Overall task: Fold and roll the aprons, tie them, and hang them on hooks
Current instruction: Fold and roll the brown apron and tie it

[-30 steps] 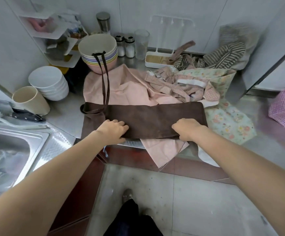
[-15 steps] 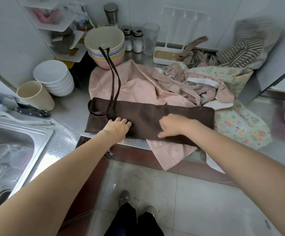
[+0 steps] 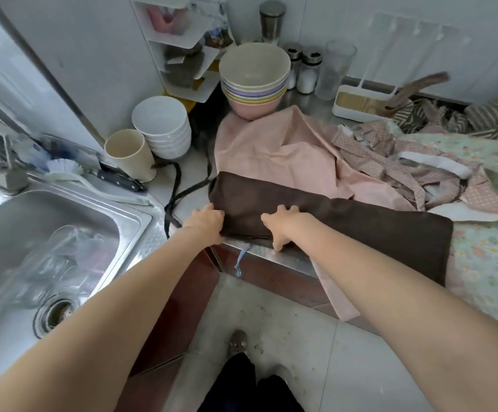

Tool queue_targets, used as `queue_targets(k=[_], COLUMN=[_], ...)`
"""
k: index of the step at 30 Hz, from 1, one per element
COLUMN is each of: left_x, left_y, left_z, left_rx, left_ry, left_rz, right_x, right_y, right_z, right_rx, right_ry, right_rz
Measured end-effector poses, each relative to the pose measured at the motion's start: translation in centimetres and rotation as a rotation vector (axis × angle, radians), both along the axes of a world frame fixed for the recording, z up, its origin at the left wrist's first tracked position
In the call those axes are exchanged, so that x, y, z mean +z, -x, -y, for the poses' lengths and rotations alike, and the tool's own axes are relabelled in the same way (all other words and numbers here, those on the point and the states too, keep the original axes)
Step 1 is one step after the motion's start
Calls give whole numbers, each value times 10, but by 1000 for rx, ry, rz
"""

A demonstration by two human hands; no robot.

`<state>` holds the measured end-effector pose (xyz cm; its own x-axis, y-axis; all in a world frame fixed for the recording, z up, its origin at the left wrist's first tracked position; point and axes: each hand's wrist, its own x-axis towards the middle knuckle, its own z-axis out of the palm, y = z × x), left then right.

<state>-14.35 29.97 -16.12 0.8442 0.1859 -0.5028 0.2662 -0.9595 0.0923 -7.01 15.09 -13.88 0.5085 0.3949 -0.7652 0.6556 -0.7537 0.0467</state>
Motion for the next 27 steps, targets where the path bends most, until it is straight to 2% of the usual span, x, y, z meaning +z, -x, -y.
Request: queue_targets(k=[3, 5, 8, 13, 17, 21, 24, 27], left_x=[6, 10, 9, 7, 6, 3, -5, -10], left_y=[-4, -7, -13, -31, -42, -37, -34, -35], left_z=[-9, -17, -28, -32, -25, -20, -25, -31], left_rx=[194, 389, 568, 536, 456, 488, 646, 917], left_ry=[199, 265, 304, 386, 320, 292, 412, 628], left_rz=[109, 218, 378, 508, 529, 500, 413, 305], right_x=[16, 23, 20, -2, -16, -26, -33, -36], right_y=[-15, -21, -23, -19, -17, -16, -14, -14], right_z=[-12, -22, -37, -45, -38, -30, -27, -27], right_rx=[13, -91, -124, 63, 75, 104, 104, 96], right_ry=[17, -198, -555, -430, -453, -351, -311, -290], right_rz=[-93, -71, 175, 170, 149, 105, 69, 50])
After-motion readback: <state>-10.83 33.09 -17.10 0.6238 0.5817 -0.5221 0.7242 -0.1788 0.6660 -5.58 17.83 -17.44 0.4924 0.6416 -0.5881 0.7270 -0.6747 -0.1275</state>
